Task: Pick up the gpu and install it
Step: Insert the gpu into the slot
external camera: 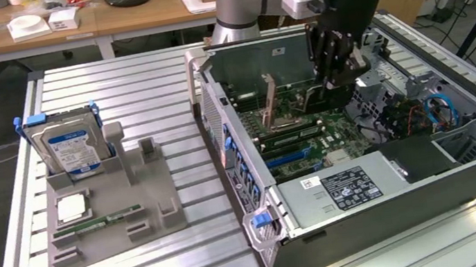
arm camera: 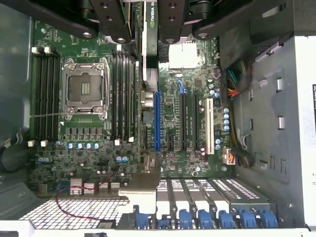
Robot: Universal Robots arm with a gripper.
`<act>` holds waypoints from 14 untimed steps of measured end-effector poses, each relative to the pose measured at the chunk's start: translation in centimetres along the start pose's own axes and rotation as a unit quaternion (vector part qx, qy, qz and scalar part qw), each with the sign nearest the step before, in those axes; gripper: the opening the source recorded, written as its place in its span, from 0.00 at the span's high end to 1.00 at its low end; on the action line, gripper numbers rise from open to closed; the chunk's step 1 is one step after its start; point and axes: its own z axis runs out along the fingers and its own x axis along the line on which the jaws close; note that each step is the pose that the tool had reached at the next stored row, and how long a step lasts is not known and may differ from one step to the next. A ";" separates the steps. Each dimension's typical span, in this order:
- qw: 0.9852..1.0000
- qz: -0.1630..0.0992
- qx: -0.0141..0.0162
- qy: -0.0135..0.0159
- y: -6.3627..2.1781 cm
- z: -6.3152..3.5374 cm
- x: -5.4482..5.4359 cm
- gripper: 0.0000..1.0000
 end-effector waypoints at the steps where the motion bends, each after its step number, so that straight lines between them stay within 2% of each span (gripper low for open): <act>1: 1.000 0.000 0.000 0.000 0.02 0.10 0.1 0.74; 14: 1.000 0.000 0.000 0.000 0.20 2.01 0.5 0.74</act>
